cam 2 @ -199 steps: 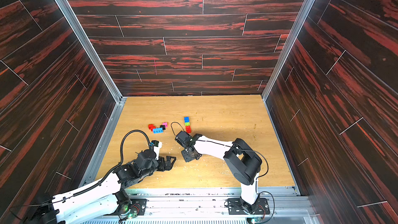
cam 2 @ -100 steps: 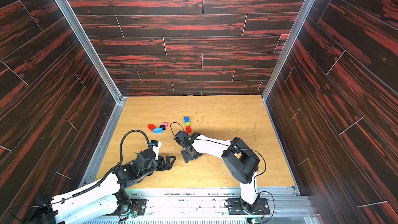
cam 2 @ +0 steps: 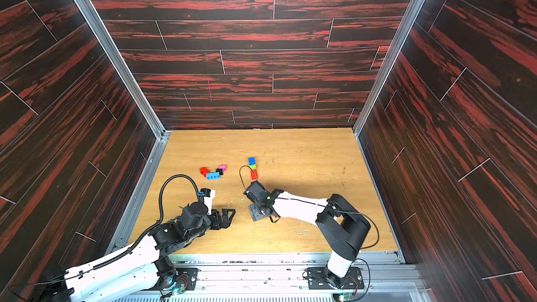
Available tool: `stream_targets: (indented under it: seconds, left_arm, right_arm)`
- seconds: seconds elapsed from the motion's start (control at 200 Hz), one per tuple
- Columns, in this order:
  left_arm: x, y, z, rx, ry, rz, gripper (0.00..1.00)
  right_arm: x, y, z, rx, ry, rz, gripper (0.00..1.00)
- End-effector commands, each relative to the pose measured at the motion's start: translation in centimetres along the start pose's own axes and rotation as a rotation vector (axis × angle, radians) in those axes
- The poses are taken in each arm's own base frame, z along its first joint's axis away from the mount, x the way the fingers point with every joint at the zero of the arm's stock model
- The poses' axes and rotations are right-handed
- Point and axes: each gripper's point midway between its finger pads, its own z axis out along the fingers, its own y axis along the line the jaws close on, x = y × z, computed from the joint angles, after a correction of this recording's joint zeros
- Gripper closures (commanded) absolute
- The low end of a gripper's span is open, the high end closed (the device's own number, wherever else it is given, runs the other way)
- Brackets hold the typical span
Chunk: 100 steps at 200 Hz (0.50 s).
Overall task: Assemble the letter v with lego
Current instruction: Assemble the lego brick with the lego brick, then pick up the lego brick from the center of the board.
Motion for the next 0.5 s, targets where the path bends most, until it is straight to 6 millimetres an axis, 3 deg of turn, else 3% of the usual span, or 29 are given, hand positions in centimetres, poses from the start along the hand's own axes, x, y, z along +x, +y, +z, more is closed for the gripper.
stream_targets:
  seconds: [0.0, 0.105, 0.371, 0.496]
  left_arm:
    - [-0.3, 0.5, -0.2, -0.02, -0.033, -0.005, 0.0]
    - [-0.4, 0.6, -0.1, -0.023, -0.04, -0.011, 0.0]
    - [-0.4, 0.8, 0.1, -0.034, -0.037, -0.017, 0.0]
    - [-0.4, 0.9, 0.1, -0.038, -0.041, -0.018, 0.0]
  right_arm:
    - [-1.9, 1.2, -0.7, -0.055, -0.132, -0.002, 0.15]
    - [-1.5, 1.4, -0.6, -0.075, -0.143, -0.002, 0.02]
    - [-0.5, 1.9, 1.3, -0.09, -0.111, -0.035, 0.02]
    - [-0.1, 1.8, 1.6, -0.086, -0.102, -0.036, 0.1]
